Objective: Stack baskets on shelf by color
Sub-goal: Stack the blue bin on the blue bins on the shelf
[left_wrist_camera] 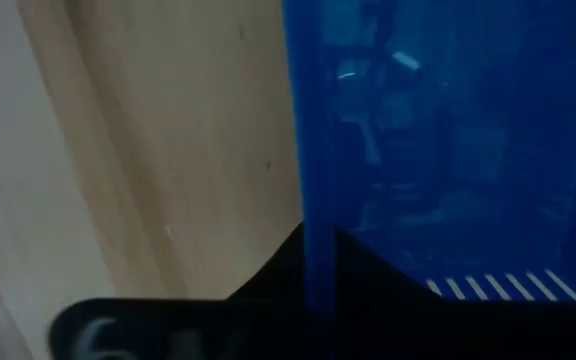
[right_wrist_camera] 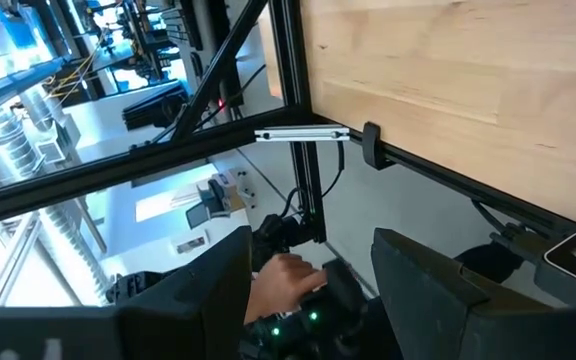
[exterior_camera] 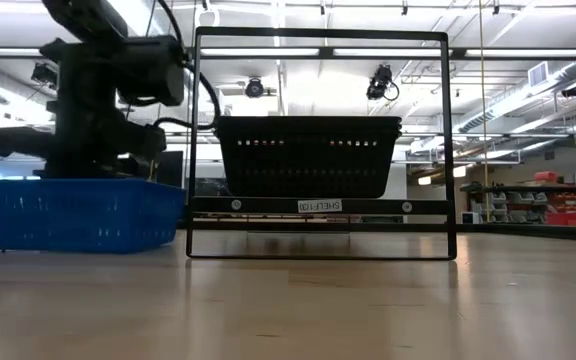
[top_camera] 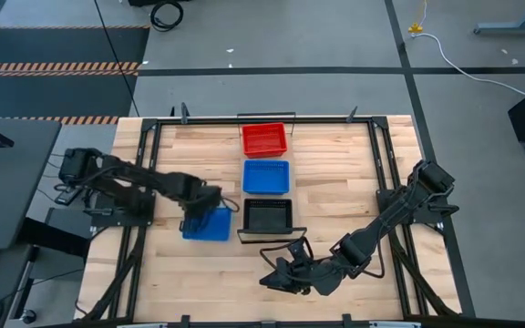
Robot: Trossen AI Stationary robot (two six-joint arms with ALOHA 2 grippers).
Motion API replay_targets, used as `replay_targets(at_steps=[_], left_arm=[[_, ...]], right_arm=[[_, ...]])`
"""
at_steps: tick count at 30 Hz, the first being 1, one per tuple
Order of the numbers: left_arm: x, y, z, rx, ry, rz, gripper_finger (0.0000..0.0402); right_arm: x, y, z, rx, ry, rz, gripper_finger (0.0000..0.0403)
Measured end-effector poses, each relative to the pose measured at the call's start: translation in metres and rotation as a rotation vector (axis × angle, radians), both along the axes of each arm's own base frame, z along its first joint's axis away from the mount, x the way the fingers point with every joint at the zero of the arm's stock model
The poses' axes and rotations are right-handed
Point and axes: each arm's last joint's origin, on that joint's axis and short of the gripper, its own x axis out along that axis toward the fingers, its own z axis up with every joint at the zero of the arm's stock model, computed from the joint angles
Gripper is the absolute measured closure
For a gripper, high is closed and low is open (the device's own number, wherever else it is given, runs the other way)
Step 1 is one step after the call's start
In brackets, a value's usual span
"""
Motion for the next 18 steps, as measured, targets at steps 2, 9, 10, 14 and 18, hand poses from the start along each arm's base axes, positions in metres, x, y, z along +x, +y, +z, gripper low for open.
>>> replay_targets(at_steps=[2,9,10,14,18], left_arm=[[-0.001,0.008,0.0,-0.026,0.005,0.021,0.0393],[-0.008,0.019,0.004,-0.039,0.04,0.091,0.0348],[-0.007,0.019,0.009,-0.038,0.015,0.091,0.0338],[-0.005,0.02,0.031,-0.034,-0.071,0.066,0.0303],[-0.004,0.024,0.056,-0.016,-0.115,0.057,0.028]], right_arm=[[0.0,0.0,0.0,0.001,0.0,0.0,0.0192],[0.0,0.0,0.0,-0.019,-0.004,0.008,0.0192],[0.0,0.0,0.0,-0.025,-0.005,0.01,0.0192],[0.0,0.0,0.0,-0.039,-0.007,0.016,0.0192],[-0.001,0.001,0.0,-0.062,-0.01,0.026,0.0192]])
